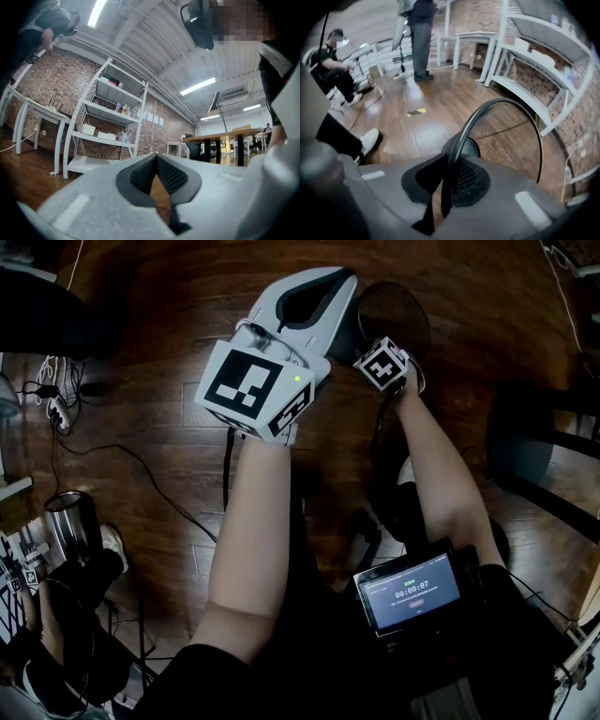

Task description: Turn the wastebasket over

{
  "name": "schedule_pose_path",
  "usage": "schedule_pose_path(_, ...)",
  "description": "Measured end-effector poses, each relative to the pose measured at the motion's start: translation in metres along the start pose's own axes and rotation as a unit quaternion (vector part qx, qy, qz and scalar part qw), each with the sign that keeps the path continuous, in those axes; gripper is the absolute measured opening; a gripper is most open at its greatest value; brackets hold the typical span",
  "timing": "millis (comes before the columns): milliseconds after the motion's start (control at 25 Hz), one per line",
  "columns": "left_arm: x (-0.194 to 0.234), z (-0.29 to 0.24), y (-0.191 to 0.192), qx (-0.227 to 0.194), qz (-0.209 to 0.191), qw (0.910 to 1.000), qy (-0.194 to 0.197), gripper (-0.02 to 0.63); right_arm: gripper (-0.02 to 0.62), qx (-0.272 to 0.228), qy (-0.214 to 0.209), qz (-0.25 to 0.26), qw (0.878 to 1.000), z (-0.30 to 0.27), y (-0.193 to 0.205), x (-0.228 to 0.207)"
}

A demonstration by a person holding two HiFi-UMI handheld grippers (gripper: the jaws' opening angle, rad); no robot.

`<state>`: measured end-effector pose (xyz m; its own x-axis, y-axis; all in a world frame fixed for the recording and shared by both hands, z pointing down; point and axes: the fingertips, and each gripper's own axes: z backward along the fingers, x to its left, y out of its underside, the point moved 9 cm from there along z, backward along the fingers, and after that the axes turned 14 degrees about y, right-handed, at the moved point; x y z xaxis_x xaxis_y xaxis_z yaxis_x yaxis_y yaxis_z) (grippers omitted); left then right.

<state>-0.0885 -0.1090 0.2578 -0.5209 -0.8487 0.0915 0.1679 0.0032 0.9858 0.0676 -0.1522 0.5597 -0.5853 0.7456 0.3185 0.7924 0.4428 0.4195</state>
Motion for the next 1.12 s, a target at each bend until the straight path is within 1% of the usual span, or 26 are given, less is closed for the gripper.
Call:
schedule_pose_path(80,0.000,0.001,-0.002,0.003,0.005,0.9999,-0.008,0.002,0.020,0.014,0.006,0.089,0.996,-0.004,-0.004,0.017)
schedule_pose_path(160,-0.001,0.002,-0.004,0.006,0.009,0.9998,-0.014,0.002,0.020,0.021,0.002,0.158,0.987,-0.011,-0.002,0.036)
schedule_pose_path(240,-0.002,0.001,-0.003,0.007,0.009,0.9999,-0.013,0.002,0.023,0.024,0.000,0.220,0.975,-0.016,0.001,0.052)
schedule_pose_path(320,-0.002,0.000,-0.003,0.011,0.005,0.9999,-0.009,0.002,0.026,0.022,0.001,0.276,0.961,-0.020,0.003,0.067)
schedule_pose_path(400,-0.002,0.000,-0.003,0.013,0.003,0.9999,-0.009,0.002,0.028,0.019,-0.001,0.312,0.950,-0.021,0.006,0.077)
schedule_pose_path(480,-0.002,0.001,-0.003,0.012,0.002,0.9999,-0.008,0.002,0.026,0.018,-0.009,0.318,0.948,-0.020,0.008,0.079)
schedule_pose_path(600,-0.003,-0.001,0.000,0.004,-0.003,1.0000,-0.001,0.002,0.028,0.019,-0.024,0.312,0.950,-0.019,0.009,0.074)
schedule_pose_path(720,-0.005,-0.003,0.000,0.006,-0.005,1.0000,0.002,0.002,0.028,0.018,-0.032,0.317,0.948,-0.019,0.007,0.069)
schedule_pose_path(800,-0.004,-0.003,0.002,0.009,-0.003,1.0000,0.002,0.002,0.038,0.015,-0.034,0.317,0.948,-0.017,0.005,0.066)
schedule_pose_path(880,-0.002,-0.005,0.004,0.013,-0.002,0.9999,0.003,0.002,0.059,0.009,-0.032,0.312,0.950,-0.011,0.002,0.059)
schedule_pose_path(1000,-0.002,-0.008,0.006,0.020,-0.001,0.9998,0.005,0.002,0.110,-0.001,-0.029,0.297,0.954,0.007,-0.001,0.044)
schedule_pose_path(1120,0.000,-0.009,0.002,0.024,-0.003,0.9997,0.003,0.002,0.112,-0.014,-0.037,0.275,0.961,0.029,-0.003,0.032)
